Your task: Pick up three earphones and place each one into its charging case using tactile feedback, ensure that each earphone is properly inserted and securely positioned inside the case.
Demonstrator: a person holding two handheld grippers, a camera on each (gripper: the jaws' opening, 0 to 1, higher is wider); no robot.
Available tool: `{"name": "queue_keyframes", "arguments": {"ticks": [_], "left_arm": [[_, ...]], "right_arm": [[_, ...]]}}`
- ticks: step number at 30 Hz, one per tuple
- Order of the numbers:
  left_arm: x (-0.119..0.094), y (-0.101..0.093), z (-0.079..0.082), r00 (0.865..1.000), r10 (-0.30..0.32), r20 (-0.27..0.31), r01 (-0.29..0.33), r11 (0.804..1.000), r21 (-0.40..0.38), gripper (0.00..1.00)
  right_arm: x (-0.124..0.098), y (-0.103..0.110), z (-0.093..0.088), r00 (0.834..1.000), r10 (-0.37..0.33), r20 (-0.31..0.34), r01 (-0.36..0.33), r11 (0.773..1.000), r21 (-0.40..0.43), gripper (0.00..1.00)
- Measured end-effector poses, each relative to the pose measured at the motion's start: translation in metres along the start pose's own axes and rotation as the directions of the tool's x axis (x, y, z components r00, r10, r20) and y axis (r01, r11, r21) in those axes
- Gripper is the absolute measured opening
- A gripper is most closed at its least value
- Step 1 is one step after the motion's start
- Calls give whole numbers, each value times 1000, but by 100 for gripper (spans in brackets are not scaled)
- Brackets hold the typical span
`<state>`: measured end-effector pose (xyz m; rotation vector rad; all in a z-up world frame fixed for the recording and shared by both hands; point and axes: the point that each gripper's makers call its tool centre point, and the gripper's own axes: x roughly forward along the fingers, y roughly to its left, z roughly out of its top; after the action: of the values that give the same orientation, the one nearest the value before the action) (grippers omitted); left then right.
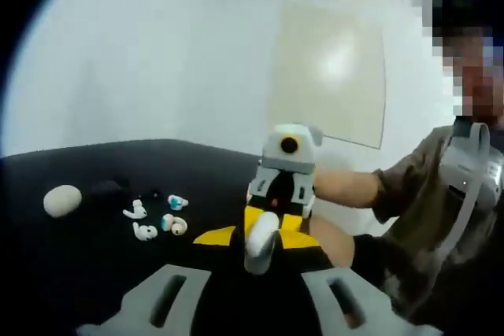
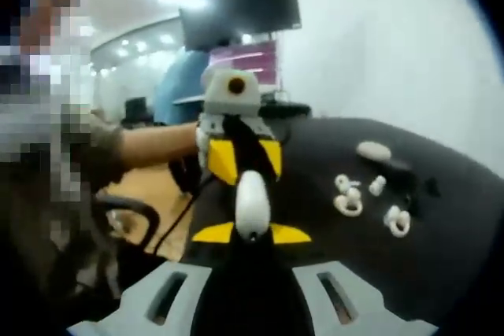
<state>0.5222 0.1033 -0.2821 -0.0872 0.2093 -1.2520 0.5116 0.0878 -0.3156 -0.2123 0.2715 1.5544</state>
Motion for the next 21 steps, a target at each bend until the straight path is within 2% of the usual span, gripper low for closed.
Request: {"name": "queue_keyframes", "arguments": {"ticks": [5,10,11,15,18,21], "left_arm": [[7,-2,-12,998,4,-67,-2,999,41,15],[7,-1,-13,997,3,-78,-1,1000,20,14],[6,-1,-13,997,-1,-81,1,1000,5,13],[6,-2,-13,995,-32,-93,20,991,-136,13],[7,-1,-12,995,-47,-93,30,983,-181,14],[8,-1,-12,995,-36,-91,18,982,-190,15]], "right_arm": [[-2,-1,0,1000,-4,12,4,1000,-12,17],[-1,-2,-1,1000,-25,9,26,998,-59,17],[-2,-1,-1,1000,-30,10,31,997,-73,17],[-2,-2,-1,998,-60,8,60,982,-178,17],[-2,0,-2,998,-69,11,69,977,-202,17],[-3,-2,-2,997,-77,14,78,973,-218,17]]}}
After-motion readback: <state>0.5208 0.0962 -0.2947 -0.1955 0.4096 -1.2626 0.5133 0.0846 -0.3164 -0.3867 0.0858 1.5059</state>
